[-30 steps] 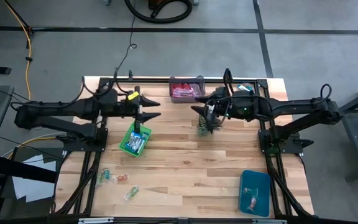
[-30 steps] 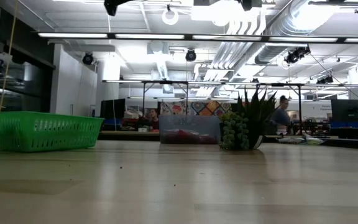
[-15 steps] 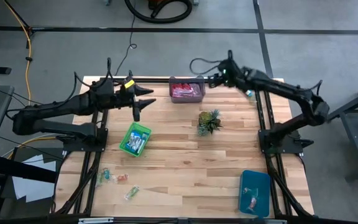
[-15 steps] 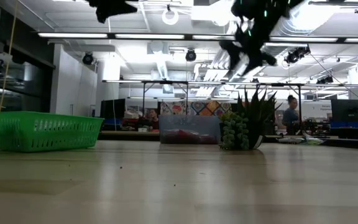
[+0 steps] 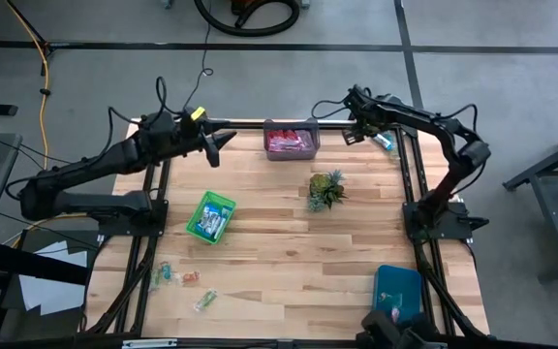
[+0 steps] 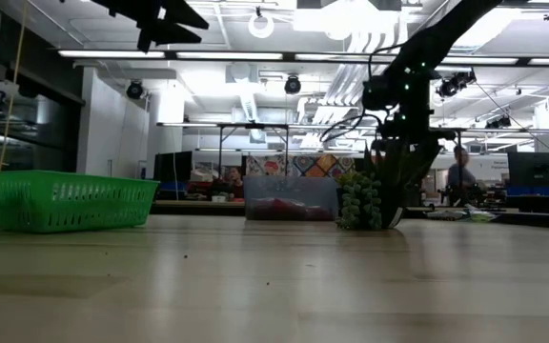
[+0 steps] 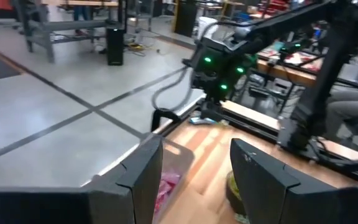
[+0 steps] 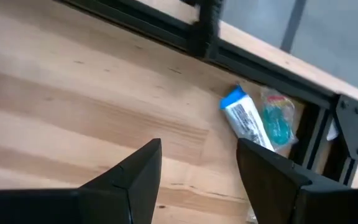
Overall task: Sort candy
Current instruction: Put the white candy into the green bin
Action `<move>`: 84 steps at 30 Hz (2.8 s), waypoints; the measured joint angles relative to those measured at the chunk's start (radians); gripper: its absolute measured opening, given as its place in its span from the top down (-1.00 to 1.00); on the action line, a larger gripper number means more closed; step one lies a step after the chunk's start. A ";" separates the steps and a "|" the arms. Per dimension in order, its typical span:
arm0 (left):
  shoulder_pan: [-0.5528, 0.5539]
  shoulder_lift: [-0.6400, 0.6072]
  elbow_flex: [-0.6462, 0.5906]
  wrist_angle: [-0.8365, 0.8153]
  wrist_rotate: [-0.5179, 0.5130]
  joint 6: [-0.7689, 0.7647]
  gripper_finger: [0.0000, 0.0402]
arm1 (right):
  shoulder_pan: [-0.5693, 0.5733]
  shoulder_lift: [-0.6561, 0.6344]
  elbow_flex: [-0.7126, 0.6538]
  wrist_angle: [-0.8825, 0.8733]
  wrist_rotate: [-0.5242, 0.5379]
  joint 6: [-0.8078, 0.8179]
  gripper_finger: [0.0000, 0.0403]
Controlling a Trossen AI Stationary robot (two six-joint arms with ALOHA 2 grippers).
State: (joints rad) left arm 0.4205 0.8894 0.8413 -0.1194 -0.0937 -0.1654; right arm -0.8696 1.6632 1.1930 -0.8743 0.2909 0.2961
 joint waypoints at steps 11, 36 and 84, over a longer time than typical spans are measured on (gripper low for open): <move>0.118 0.000 0.000 -0.122 0.075 0.044 0.12 | -0.090 0.175 0.000 -0.003 0.078 0.039 -0.01; 0.182 -0.005 0.000 -0.139 0.093 0.011 0.12 | -0.259 0.211 0.011 0.036 -0.153 -0.078 0.30; 0.182 -0.109 0.000 -0.206 0.116 0.185 0.12 | -0.055 -0.223 -0.406 0.255 -0.090 0.202 0.04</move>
State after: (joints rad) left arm 0.6022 0.7803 0.8413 -0.3256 0.0219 0.0196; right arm -0.9248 1.4400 0.7868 -0.6198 0.2010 0.4983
